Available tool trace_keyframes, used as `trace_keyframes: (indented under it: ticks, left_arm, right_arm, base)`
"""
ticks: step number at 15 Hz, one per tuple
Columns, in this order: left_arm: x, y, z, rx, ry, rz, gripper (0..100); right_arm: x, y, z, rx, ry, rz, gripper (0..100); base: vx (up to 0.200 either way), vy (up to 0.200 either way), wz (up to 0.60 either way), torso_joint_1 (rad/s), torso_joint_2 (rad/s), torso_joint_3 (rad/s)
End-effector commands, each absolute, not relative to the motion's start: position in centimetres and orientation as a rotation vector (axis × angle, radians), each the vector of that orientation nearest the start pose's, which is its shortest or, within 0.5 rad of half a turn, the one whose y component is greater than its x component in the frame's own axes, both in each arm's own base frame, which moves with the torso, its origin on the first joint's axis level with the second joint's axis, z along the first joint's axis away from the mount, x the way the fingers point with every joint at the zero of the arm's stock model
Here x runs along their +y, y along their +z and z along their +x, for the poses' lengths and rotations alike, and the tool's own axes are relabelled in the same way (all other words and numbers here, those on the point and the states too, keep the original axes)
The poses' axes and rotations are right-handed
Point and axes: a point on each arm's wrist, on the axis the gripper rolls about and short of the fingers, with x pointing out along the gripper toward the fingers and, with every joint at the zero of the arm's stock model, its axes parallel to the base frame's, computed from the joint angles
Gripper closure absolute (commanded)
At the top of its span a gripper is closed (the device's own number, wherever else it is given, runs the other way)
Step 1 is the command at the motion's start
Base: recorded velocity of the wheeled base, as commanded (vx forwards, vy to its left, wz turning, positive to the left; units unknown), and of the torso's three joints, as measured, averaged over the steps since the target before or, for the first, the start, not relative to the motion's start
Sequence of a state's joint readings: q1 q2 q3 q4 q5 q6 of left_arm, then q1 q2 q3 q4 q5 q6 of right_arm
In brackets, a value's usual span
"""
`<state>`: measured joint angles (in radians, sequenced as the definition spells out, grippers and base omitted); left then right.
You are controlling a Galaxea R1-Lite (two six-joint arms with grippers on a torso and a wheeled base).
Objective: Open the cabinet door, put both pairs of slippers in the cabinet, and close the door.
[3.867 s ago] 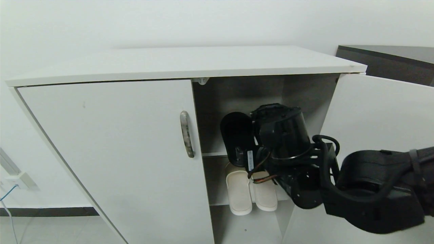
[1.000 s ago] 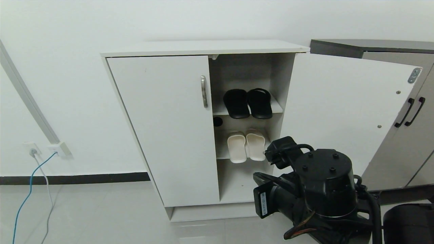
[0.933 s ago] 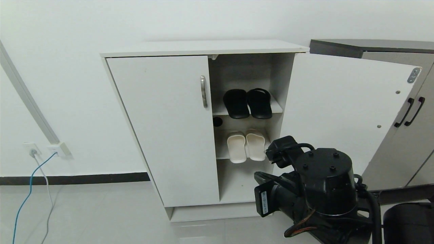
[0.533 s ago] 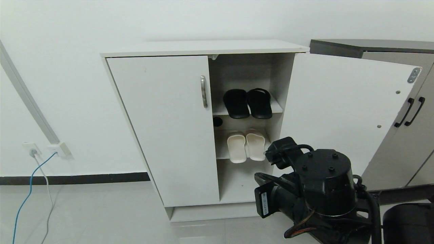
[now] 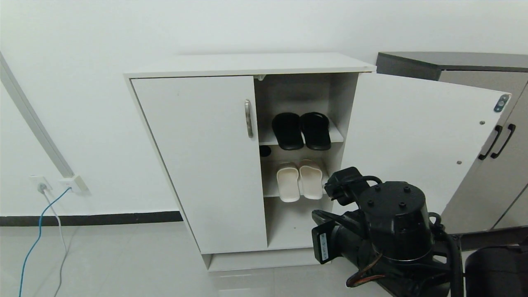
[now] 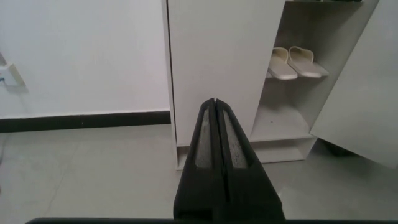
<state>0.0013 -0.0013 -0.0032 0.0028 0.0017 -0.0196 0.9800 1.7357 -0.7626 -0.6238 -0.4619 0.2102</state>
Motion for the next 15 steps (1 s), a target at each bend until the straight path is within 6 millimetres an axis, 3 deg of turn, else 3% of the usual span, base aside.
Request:
trace_keyframes:
  ticks: [1, 15]
  left_arm:
    - [0.0, 7.6, -2.3, 0.0, 0.003, -0.02, 100]
    - [0.0, 7.6, -2.3, 0.0, 0.003, -0.012, 100]
  right_arm:
    - [24.75, 15.8, 17.74, 0.322, 0.482, -0.034, 100]
    - [24.54, 15.71, 17.67, 0.318, 0.477, -0.05, 100]
  base:
    - [0.0, 0.0, 0.0, 0.036, -0.48, -0.373]
    - [0.0, 0.0, 0.0, 0.124, -0.47, -0.337]
